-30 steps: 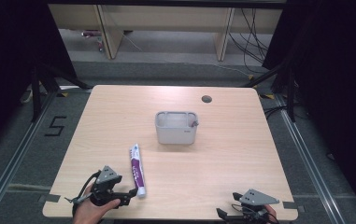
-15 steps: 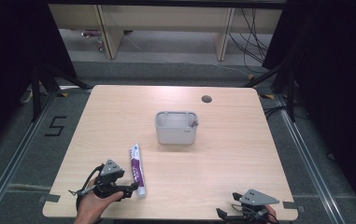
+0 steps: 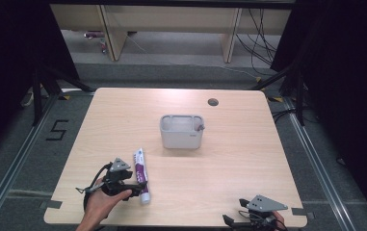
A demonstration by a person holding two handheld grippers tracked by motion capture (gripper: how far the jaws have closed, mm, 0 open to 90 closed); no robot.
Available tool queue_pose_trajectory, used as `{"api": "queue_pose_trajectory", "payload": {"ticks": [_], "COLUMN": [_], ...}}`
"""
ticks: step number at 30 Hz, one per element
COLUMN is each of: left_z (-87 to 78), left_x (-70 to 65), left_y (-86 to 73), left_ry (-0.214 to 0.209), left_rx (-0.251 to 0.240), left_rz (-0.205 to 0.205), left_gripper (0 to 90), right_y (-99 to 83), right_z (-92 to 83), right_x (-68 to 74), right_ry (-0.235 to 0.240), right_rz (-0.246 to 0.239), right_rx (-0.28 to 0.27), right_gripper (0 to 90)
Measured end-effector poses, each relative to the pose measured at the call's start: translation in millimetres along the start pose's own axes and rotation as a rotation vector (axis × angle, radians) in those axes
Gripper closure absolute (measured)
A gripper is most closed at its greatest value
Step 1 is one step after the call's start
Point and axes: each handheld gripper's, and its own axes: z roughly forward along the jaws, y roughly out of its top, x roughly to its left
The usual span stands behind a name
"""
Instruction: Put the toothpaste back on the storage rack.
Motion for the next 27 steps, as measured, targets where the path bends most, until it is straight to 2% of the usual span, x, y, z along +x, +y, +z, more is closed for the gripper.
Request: {"api": "queue_pose_trajectory", "payload": {"ticks": [1, 4, 5, 7, 8, 9, 12, 13, 14, 15, 16, 18, 19, 20, 22, 25, 26, 27], "left_z": [3.4, 5.3, 7.5, 9.3, 12.1, 12.6, 16.7, 18.4, 18.1, 19.7, 19.2, 21.5, 23.5, 24.4, 25.7, 26.4, 26.9, 27.2], "left_x": [1.8, 2.9, 4.2, 6.2, 6.4, 6.9, 7.9, 7.1, 8.2, 8.3, 9.3, 10.5, 11.7, 11.9, 10.3, 9.6, 9.5, 8.6], "left_y": [3.2, 5.6, 7.5, 9.0, 10.7, 11.9, 14.7, 15.3, 16.9, 17.9, 18.9, 19.8, 21.7, 22.6, 26.2, 31.7, 33.0, 34.3], "left_ry": [0.001, 0.01, 0.023, 0.019, 0.034, 0.028, 0.043, 0.058, 0.051, 0.052, 0.059, 0.047, 0.04, 0.039, 0.059, 0.068, 0.078, 0.084], "left_rx": [0.01, 0.01, 0.018, 0.026, 0.02, 0.034, 0.048, 0.042, 0.065, 0.067, 0.089, 0.101, 0.128, 0.133, 0.145, 0.175, 0.171, 0.171], "left_rz": [-0.005, -0.014, -0.036, -0.028, -0.038, -0.04, -0.055, -0.065, -0.05, -0.057, -0.042, -0.05, -0.053, -0.051, -0.034, -0.016, -0.002, -0.001], "left_gripper": [29.3, 30.1, 30.5, 30.8, 31.0, 31.3, 31.5, 31.5, 31.7, 31.7, 31.7, 31.8, 31.8, 32.2, 32.3, 33.5, 34.8, 36.1], "right_y": [0.2, 0.2, 0.1, 0.1, -0.1, 0.2, 0.3, -0.1, 0.1, -0.2, -0.2, -0.3, -0.4, -0.4, -0.4, -0.8, -1.0, -0.5], "right_z": [-1.3, -0.9, -0.7, -0.5, -0.1, -1.5, -1.9, -0.8, -1.8, -1.4, -1.5, -1.8, -1.7, -1.7, -1.9, -1.8, -2.2, -2.4], "right_x": [-0.4, -0.3, 0.1, 0.3, 0.3, 0.0, 0.0, 0.6, 0.0, 0.6, 0.6, 0.6, 0.5, 0.6, 0.4, -0.3, 1.4, -0.9], "right_ry": [-0.024, -0.021, -0.023, -0.017, -0.016, -0.038, -0.035, -0.011, -0.031, -0.038, -0.034, -0.038, -0.03, -0.027, -0.028, -0.025, -0.021, -0.028], "right_rz": [-0.019, -0.017, -0.016, -0.014, -0.009, -0.02, -0.024, -0.009, -0.025, -0.023, -0.024, -0.026, -0.024, -0.021, -0.022, -0.024, 0.002, -0.024], "right_rx": [-0.003, -0.003, -0.005, -0.002, -0.009, -0.004, -0.012, -0.016, -0.013, -0.023, -0.021, -0.02, -0.021, -0.021, -0.023, -0.022, -0.012, -0.018], "right_gripper": [18.0, 18.1, 18.2, 18.3, 18.3, 18.2, 18.2, 18.2, 18.2, 18.2, 18.2, 18.2, 18.2, 18.2, 18.2, 18.2, 18.2, 18.2]}}
